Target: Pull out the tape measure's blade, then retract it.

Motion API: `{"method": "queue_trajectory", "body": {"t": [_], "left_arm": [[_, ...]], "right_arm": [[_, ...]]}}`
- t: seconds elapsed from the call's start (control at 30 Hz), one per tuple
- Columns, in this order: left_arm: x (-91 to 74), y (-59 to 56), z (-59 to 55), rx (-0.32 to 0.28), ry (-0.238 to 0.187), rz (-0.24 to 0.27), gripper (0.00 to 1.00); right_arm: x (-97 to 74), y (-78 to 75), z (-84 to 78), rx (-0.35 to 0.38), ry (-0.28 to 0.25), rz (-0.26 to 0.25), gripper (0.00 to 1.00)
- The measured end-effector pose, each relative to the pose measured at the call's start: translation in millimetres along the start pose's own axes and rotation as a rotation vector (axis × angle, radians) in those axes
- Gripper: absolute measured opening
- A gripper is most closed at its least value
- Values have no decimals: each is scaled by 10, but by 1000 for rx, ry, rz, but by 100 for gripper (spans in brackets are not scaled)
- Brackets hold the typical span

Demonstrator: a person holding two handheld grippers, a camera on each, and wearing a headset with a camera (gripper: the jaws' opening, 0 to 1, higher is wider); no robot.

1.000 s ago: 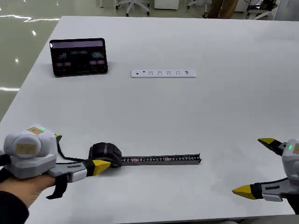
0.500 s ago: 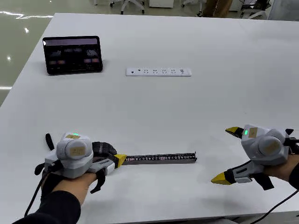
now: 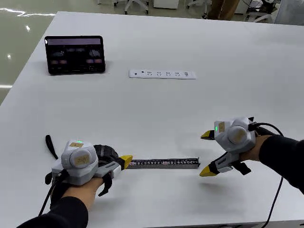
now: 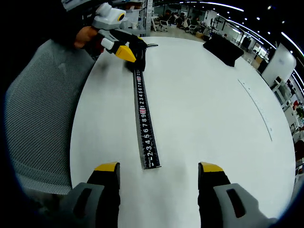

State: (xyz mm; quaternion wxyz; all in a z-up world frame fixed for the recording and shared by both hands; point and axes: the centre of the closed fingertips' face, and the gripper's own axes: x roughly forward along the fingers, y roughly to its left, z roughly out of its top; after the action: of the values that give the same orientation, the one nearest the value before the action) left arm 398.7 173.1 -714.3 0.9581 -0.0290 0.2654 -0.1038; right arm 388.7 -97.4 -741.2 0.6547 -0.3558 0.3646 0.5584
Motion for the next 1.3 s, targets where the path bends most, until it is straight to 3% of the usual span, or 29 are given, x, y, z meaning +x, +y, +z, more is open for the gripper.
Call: {"method": "queue_trajectory", "body": {"t": [0.03, 0.13, 0.27, 0.63, 0.83, 1.0, 1.07, 1.17, 1.3], "left_arm": [[3, -7, 3, 6, -5, -1, 98], [9, -15, 15, 6, -14, -8, 96], [1, -10, 50, -5, -30, -10, 92], [11, -4, 18, 0, -16, -6, 83], [3, 5, -5, -16, -5, -2, 79], [5, 15, -60, -45, 23, 0, 75], [-7, 30, -92, -49, 42, 9, 68], [-25, 85, -91, -61, 48, 25, 63], [-23, 61, -123, -43, 87, 23, 61]], "right_arm": [[38, 19, -58, 0, 29, 22, 58], [101, 18, -94, -10, 46, 34, 48], [116, 36, -70, -28, 48, 47, 38], [169, 112, -84, -41, 79, 71, 12], [173, 111, -83, -24, 88, 69, 12], [189, 137, -76, -64, 142, 64, 11], [191, 128, -81, -33, 167, 57, 11], [191, 133, -71, -51, 195, 60, 11], [184, 111, -86, 15, 213, 49, 11]]}}
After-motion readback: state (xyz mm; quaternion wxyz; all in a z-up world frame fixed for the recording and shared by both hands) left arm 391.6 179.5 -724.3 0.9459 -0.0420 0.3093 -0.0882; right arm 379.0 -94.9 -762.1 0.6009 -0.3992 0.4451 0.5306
